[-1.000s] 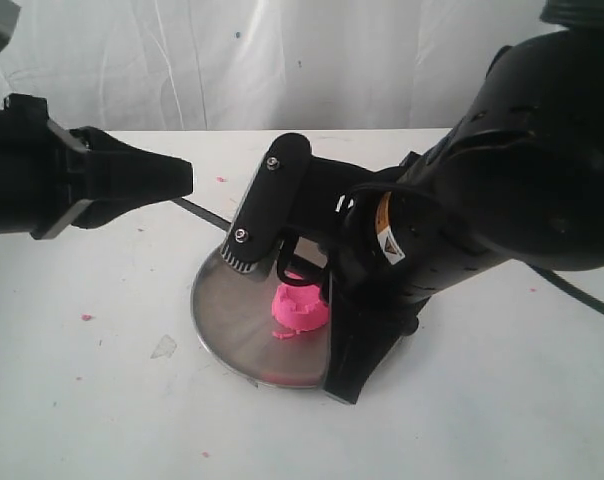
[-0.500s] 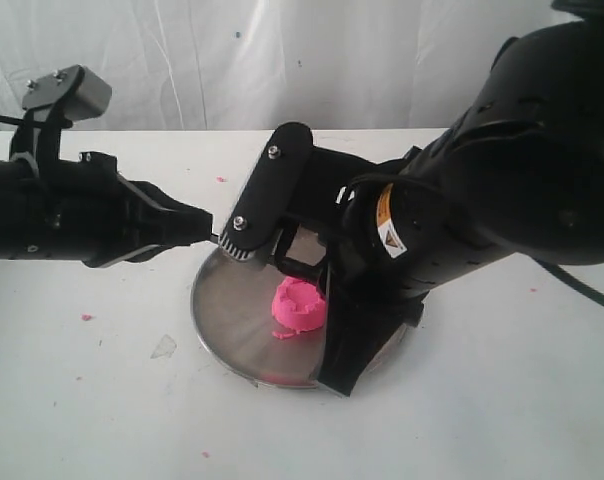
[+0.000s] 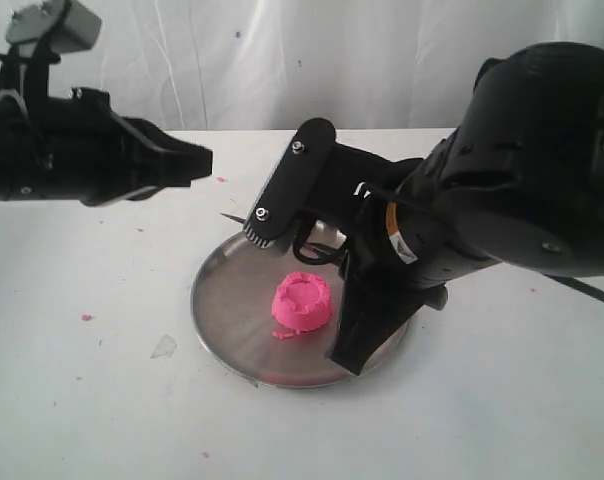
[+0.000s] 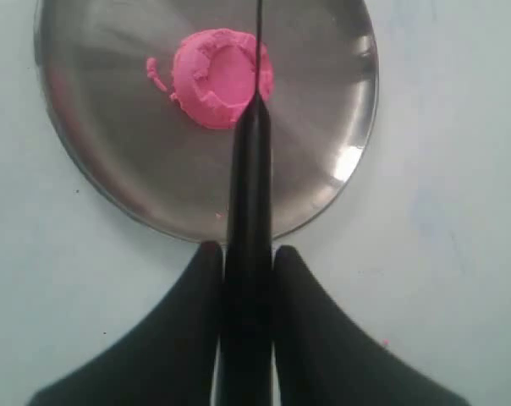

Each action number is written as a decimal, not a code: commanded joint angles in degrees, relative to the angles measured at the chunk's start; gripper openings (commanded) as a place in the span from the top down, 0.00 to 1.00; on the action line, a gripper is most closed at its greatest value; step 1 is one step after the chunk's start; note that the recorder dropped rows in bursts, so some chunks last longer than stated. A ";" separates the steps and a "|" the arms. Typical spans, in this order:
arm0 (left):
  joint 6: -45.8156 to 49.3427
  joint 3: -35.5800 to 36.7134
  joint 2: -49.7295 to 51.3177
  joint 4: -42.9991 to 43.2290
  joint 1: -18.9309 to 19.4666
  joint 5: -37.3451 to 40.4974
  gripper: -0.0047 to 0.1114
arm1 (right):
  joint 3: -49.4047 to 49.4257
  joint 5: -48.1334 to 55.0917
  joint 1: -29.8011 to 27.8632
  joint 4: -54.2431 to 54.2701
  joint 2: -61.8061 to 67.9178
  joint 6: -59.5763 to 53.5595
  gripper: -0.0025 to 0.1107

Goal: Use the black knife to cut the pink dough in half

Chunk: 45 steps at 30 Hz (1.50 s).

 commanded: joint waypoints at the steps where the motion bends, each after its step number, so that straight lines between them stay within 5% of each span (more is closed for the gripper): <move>1: 1.03 -1.70 -1.56 -0.51 -0.03 3.46 0.80 | 0.36 -0.10 -0.69 -2.00 -0.17 4.35 0.98; 6: 0.55 -1.57 -0.82 -0.51 -0.03 3.70 0.57 | 0.89 -0.67 -1.23 -2.34 0.55 6.80 0.98; 19: 4.10 1.40 3.46 -0.51 -0.03 -0.39 0.61 | 7.73 -9.41 -3.19 -2.64 3.09 9.94 0.98; 30: 5.89 2.33 4.17 -0.51 -0.03 -3.14 0.61 | 7.74 -14.65 -11.03 -0.63 5.35 9.40 0.98; 45: 5.89 2.33 13.03 -0.51 -0.03 -5.35 0.61 | 5.37 -17.06 -11.38 1.46 12.73 6.13 0.98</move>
